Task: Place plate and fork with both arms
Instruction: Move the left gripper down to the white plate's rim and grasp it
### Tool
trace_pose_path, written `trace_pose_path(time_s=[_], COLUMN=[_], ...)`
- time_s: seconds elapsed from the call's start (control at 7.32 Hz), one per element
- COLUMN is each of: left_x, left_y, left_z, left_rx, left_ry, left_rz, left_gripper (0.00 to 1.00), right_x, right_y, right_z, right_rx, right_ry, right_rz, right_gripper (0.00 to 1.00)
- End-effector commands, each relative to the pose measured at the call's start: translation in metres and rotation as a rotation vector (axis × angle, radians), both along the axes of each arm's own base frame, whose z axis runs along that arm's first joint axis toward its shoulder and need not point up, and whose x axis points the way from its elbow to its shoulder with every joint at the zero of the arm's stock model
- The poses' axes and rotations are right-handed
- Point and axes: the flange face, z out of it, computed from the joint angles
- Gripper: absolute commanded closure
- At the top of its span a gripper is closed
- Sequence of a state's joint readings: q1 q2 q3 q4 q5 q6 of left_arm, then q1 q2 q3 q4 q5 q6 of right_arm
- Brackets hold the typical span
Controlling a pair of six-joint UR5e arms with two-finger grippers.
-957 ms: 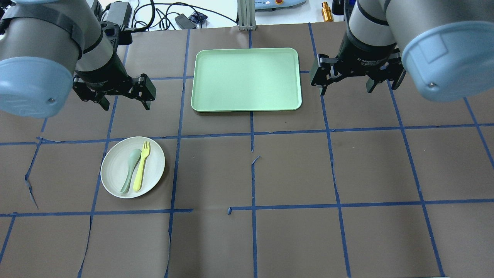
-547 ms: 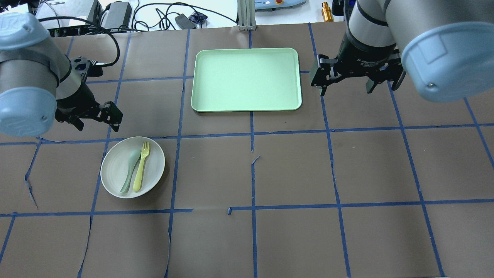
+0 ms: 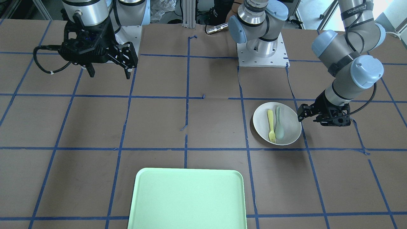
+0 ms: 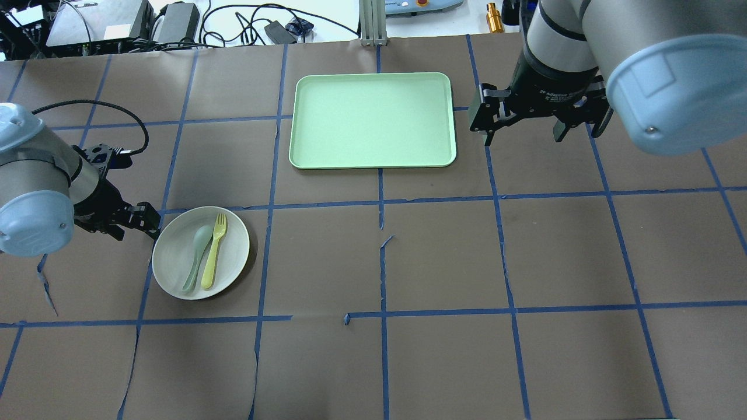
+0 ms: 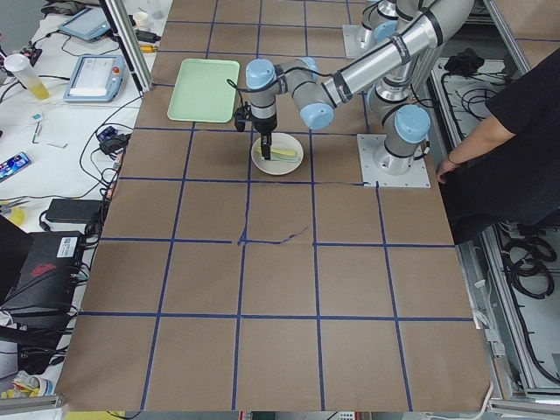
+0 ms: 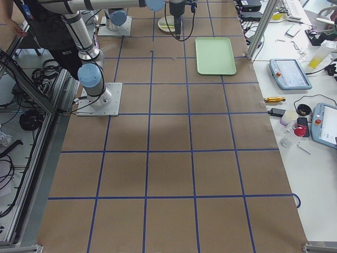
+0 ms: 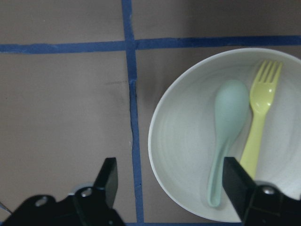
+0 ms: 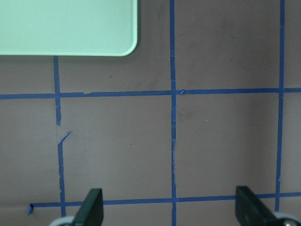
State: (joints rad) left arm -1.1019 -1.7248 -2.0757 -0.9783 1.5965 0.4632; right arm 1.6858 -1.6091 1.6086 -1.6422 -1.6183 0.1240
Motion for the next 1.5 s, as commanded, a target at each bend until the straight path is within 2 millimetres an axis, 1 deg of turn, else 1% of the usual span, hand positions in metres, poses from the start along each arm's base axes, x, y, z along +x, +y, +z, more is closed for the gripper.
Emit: trace_pose_path(time_s=[0.0,0.14,0.27,0.41,0.55,0.68,0.82,1.09,1.23,1.37], left_x=[0.003,-0.002,-0.003,-0.003,-0.003,-0.004,-0.003,0.009,0.030,0.051], left_y=[0.008,0.017,0.019,0.019,0.019,0.019,0.019,0.015,0.013,0.014], left_z=[-0.039,-0.046,-0.047,-0.049,-0.050,-0.051,-0.050,-0.043,-0.034,-0.027], left_rx=[0.019,0.032,0.036,0.039,0.038,0.039,0.038,0.014,-0.024,-0.024], left_ry=[0.015,0.014,0.014,0.020,0.025,0.027,0.027,0.048,0.120,0.208], left_rz=[0.007,0.005,0.005,0.005,0.009,0.007,0.009,0.029,0.080,0.133], left_gripper=[0.29,0.29,0.39,0.64,0.76,0.94,1.00,1.00,1.00,1.00], right_x=[0.000,0.000,0.000,0.000,0.000,0.000,0.000,0.000,0.000,0.000], right_y=[0.000,0.000,0.000,0.000,0.000,0.000,0.000,0.000,0.000,0.000], right_z=[0.000,0.000,0.000,0.001,0.000,0.001,0.001,0.002,0.002,0.002], right_rx=[0.000,0.000,0.001,-0.002,0.000,-0.003,-0.002,-0.005,-0.003,-0.003], right_ry=[0.000,0.000,0.000,0.000,0.000,0.000,0.000,-0.001,0.000,0.000], right_rz=[0.000,0.000,0.000,0.000,0.000,0.000,0.000,0.000,0.000,0.000], right_gripper=[0.00,0.00,0.00,0.00,0.00,0.00,0.00,0.00,0.00,0.00])
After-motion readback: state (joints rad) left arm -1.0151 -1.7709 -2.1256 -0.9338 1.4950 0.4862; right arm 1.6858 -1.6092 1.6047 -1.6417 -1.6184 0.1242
